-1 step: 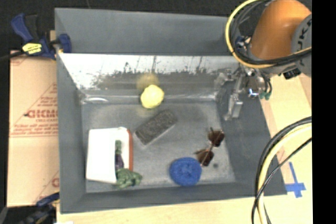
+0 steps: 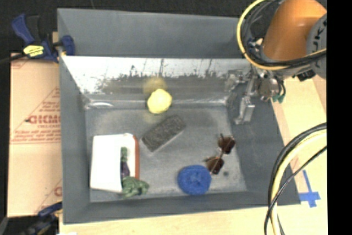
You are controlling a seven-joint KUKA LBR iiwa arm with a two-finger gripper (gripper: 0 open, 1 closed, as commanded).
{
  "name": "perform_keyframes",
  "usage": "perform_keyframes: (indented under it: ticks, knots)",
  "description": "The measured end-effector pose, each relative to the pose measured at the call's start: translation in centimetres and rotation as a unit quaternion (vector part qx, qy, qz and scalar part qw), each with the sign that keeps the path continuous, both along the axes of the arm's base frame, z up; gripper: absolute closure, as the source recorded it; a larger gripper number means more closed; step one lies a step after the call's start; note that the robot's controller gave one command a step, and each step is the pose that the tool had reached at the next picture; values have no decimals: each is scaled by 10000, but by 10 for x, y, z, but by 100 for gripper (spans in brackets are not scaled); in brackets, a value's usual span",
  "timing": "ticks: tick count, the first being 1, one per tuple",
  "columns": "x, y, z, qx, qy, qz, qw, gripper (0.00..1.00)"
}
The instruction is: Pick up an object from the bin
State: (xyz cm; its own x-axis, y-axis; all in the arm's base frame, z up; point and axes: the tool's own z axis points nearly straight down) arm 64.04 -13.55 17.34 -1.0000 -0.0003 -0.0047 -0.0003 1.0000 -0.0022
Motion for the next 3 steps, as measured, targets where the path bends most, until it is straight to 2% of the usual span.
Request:
perform_keyframes:
  ticks: [1, 2, 3]
  knots:
    - [-65, -17, -101, 42, -22, 2977, 9546, 0]
    - [-85, -28, -44, -19, -21, 2046, 9789, 0]
    - [-84, -4, -73, 22, -27, 3705, 9288, 0]
